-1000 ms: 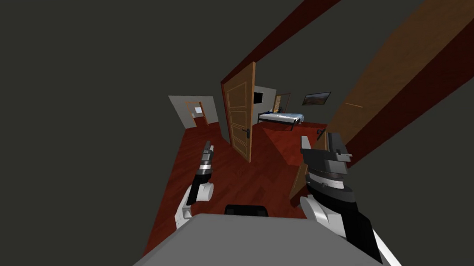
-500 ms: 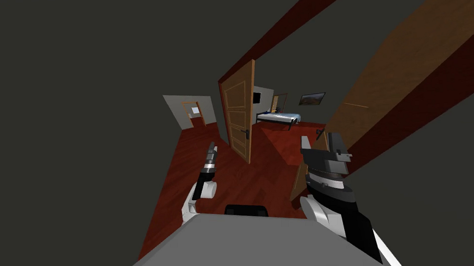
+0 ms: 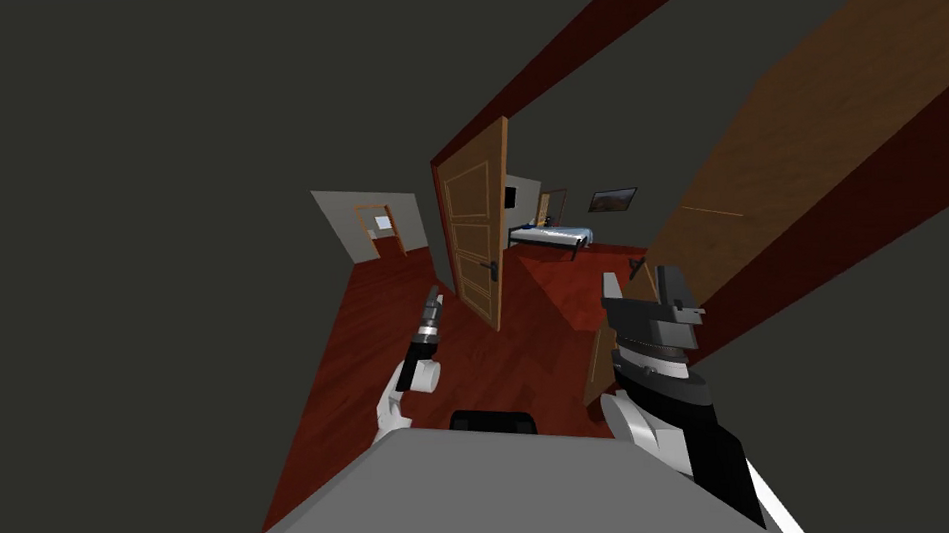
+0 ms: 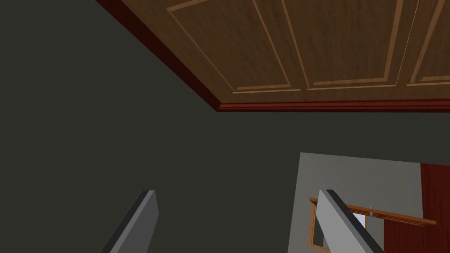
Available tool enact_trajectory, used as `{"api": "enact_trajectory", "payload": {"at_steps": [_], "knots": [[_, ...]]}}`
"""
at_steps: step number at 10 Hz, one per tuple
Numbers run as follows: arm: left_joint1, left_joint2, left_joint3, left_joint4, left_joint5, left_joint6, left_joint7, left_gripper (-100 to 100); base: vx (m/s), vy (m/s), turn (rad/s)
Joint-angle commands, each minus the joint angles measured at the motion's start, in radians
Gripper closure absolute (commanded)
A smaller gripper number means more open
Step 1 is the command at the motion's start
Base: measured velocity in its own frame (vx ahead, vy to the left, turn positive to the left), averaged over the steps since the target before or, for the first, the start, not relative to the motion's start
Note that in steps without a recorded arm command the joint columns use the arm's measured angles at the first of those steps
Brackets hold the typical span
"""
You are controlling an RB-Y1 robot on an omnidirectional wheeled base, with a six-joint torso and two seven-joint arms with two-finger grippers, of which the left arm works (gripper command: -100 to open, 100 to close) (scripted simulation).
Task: Push the door open
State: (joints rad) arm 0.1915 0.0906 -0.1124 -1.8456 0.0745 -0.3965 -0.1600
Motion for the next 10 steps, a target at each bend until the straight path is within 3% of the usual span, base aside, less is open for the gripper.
{"api": "enact_trajectory", "payload": {"at_steps": [1, 9, 10], "knots": [[-0.027, 0.003, -0.01, 0.045, 0.01, -0.001, 0.001, -100, 0.121, 0.079, -0.078], [-0.126, 0.009, -0.069, 0.213, 0.054, -0.001, 0.005, -100, 0.087, 0.062, -0.077], [-0.15, 0.009, -0.084, 0.255, 0.066, -0.001, 0.006, -100, 0.114, 0.07, -0.128]]}}
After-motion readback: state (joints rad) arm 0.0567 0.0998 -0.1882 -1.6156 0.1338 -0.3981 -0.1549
